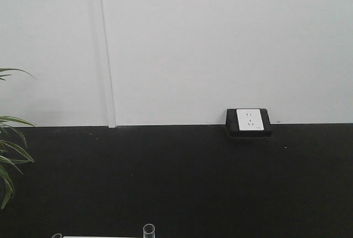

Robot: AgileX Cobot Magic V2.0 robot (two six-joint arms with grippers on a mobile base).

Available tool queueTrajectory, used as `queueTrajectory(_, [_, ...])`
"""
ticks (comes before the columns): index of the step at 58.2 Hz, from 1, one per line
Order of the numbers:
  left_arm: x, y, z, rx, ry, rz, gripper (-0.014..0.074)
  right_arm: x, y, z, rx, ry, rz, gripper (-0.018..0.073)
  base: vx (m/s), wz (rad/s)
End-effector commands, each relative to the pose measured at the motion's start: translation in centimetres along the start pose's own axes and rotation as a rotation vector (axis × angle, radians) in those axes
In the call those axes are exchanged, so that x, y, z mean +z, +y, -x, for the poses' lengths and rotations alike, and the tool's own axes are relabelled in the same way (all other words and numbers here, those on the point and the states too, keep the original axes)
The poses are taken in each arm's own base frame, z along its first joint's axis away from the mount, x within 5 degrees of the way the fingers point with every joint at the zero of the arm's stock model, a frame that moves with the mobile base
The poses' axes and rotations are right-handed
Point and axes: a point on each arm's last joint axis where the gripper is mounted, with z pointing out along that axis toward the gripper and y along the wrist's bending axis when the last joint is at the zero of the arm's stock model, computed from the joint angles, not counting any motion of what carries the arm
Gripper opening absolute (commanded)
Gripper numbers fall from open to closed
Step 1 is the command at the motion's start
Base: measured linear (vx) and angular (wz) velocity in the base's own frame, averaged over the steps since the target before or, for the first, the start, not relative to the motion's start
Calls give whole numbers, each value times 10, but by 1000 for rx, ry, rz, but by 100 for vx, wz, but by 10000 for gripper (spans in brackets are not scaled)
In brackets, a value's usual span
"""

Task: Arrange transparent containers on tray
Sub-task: 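Move the left gripper toward a clear glass tube in the white rack, then close the left gripper around the clear tube's upper end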

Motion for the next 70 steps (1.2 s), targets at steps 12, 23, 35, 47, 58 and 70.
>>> queueTrajectory(12, [53,-2,6,32,111,-16,-3,44,2,3,-10,104,16,-4,0,0])
queueTrajectory(23, [81,-5,-14,-36,253,-23,31,59,3,-6,-11,170,23,22,0,0])
queueTrajectory(35, [105,-8,-34,-30,370,-33,162,64,3,-10,-8,197,25,122,0,0])
queueTrajectory(47, [113,-16,-72,-39,352,-76,372,63,3,-10,-8,204,24,276,0,0])
queueTrajectory(58, [98,-22,-107,-141,310,-108,507,63,3,-11,-8,206,24,396,0,0])
queueTrajectory(70, [91,-29,-120,-94,348,-182,517,63,3,-11,-8,207,24,426,0,0])
